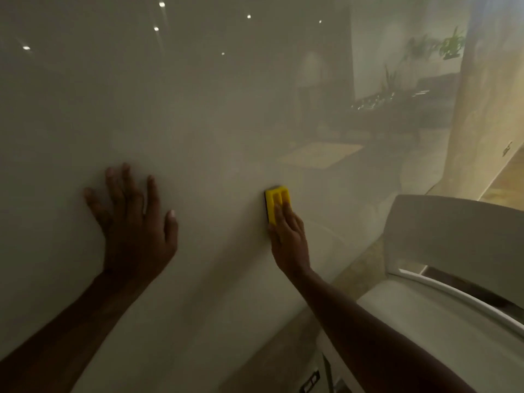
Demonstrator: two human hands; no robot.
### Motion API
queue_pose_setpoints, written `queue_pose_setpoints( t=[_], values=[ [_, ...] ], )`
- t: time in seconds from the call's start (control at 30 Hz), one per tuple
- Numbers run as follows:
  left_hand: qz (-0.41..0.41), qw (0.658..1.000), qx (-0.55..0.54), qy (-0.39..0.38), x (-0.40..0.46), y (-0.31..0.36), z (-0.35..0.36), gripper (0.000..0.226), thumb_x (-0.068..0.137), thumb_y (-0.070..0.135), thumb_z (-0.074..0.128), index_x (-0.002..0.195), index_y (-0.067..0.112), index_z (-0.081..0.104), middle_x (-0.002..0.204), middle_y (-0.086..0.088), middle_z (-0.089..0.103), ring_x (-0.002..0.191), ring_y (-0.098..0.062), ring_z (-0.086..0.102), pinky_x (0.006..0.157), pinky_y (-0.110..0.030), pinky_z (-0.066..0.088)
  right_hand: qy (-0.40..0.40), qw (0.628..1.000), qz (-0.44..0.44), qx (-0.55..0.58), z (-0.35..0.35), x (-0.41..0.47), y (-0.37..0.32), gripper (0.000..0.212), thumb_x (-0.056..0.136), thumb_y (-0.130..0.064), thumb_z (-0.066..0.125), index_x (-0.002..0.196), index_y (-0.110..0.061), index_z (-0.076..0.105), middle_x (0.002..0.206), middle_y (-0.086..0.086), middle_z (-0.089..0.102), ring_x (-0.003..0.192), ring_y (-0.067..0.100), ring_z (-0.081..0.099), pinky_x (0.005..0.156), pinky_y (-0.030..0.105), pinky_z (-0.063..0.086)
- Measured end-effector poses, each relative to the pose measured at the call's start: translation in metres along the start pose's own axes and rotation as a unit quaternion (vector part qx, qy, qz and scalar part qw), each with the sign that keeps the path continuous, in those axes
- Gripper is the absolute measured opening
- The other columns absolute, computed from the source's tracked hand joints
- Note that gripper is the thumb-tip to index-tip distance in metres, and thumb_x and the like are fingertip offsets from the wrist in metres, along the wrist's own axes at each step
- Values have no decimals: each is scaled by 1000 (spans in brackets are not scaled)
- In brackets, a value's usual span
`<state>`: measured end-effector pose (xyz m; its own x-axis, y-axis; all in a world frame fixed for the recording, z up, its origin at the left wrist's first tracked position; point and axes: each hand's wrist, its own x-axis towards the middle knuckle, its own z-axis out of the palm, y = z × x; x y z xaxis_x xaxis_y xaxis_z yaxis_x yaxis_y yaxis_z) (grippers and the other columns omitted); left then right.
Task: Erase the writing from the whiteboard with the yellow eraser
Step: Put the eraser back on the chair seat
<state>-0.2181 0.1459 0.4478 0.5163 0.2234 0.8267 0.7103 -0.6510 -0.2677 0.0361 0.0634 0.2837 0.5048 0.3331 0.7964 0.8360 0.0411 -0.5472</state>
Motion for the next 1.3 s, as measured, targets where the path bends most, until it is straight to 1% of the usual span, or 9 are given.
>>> queue_pose_setpoints(
  t=[0.07,0.13,0.2,0.43,0.67,0.77,0.9,1.07,1.3],
  values=[
    [20,999,-21,-25,-13,34,18,65,98,27,46,151,-10,38,162,-40,23,153,-58,11,120,-77,1,-83,996,7,-33,-19,-40,39,65,94,-6,67,152,-17,42,162,2,32,129,35,49,103,44,49],
    [37,996,-54,-56,-32,70,37,66,98,27,48,150,-11,39,162,-39,25,153,-57,14,122,-74,3,-165,983,52,-68,-43,-78,73,64,91,-10,70,150,-18,45,159,0,34,122,37,54,92,50,56],
    [56,989,-95,-94,-55,107,57,66,96,26,50,149,-12,41,162,-38,27,153,-57,18,124,-70,7,-228,965,84,-96,-69,-109,98,64,92,-12,70,150,-18,45,158,4,38,121,39,56,85,53,59],
    [111,939,-214,-244,-136,218,119,67,94,23,53,151,-11,39,162,-34,31,153,-51,24,125,-62,21,-387,886,169,-194,-140,-177,158,62,101,-27,57,157,-24,31,164,1,30,133,32,45,85,45,57],
    [139,878,-278,-364,-183,298,164,69,95,28,45,151,-12,39,158,-35,38,147,-54,34,120,-64,26,-466,815,247,-238,-169,-212,198,70,103,-29,51,161,-25,12,159,5,35,138,31,35,87,44,53],
    [153,843,-294,-425,-203,326,183,73,95,33,39,153,-11,35,159,-35,36,147,-54,34,119,-61,24,-494,790,270,-241,-168,-225,215,67,103,-30,48,161,-26,13,163,4,29,143,30,29,92,47,52],
    [156,805,-303,-486,-222,346,200,75,97,37,34,154,-11,32,161,-34,33,149,-52,30,118,-61,25,-543,760,258,-245,-158,-237,225,64,105,-30,42,161,-30,11,168,-2,16,147,31,22,99,46,49],
    [168,799,-264,-513,-243,350,220,72,92,37,40,145,-11,47,149,-34,51,136,-52,51,109,-58,36,-582,739,229,-250,-134,-240,233,64,105,-26,43,161,-28,12,168,2,15,147,36,23,103,46,47],
    [144,786,-256,-545,-258,344,220,72,90,37,41,143,-11,50,146,-33,54,133,-51,55,104,-60,46,-606,719,213,-265,-124,-245,236,62,105,-29,40,160,-31,13,169,2,12,148,37,20,108,47,39]
  ],
)
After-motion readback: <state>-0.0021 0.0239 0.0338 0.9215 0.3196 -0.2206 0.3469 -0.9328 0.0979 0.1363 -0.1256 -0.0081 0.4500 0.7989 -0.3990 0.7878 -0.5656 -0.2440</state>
